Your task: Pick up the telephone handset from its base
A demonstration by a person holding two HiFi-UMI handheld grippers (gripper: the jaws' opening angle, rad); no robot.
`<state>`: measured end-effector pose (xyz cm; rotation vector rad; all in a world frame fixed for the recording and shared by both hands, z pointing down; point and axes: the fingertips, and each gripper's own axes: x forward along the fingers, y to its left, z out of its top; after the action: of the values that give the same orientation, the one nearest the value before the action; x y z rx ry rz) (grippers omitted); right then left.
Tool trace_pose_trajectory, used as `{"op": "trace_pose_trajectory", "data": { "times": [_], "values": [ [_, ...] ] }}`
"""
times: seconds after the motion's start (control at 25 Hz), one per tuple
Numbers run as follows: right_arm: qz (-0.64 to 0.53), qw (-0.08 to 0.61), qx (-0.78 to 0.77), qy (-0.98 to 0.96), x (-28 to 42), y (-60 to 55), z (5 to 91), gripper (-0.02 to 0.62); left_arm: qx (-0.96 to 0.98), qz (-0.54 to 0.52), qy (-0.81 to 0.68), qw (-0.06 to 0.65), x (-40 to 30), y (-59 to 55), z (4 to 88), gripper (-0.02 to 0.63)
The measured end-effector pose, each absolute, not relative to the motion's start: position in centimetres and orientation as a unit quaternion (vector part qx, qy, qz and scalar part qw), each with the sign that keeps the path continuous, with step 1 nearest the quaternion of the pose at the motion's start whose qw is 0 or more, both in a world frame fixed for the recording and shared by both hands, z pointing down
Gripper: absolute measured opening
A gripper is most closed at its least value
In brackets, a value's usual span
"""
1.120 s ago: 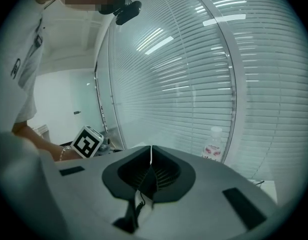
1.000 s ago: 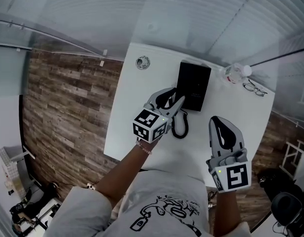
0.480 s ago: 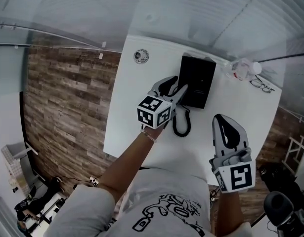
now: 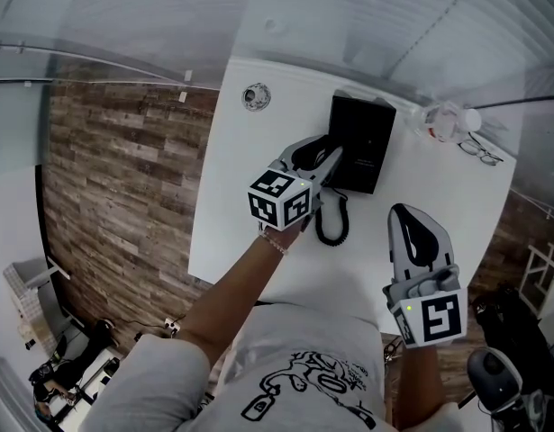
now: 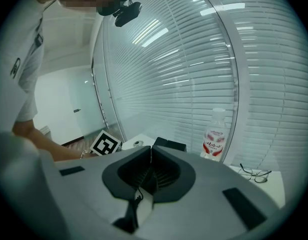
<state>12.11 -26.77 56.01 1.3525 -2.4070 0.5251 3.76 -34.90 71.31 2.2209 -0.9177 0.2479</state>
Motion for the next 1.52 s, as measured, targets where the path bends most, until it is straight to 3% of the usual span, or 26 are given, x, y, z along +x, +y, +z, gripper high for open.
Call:
{"op": "trace_pose_trajectory", "data": {
  "times": [0.28,0.84,1.52],
  "values": [
    [0.180,0.163,0.479,-0.844,12.3,-26.6,55.4,0.006,0.849,0.080,-0.361,0.378,3.5,-34.5,70.2,0.091],
    [0.158,0.158,0.486,-0.845,12.5,-25.3,52.7,0.006,0.859,0.056,-0.363,0.356,2.8,-33.0,65.8,0.066],
    [0.086,0.120,0.504,-0.851,12.0,-21.4,43.6,0.006,0.887,-0.038,-0.357,0.291,0.2,-27.3,49.5,0.066]
  ]
}}
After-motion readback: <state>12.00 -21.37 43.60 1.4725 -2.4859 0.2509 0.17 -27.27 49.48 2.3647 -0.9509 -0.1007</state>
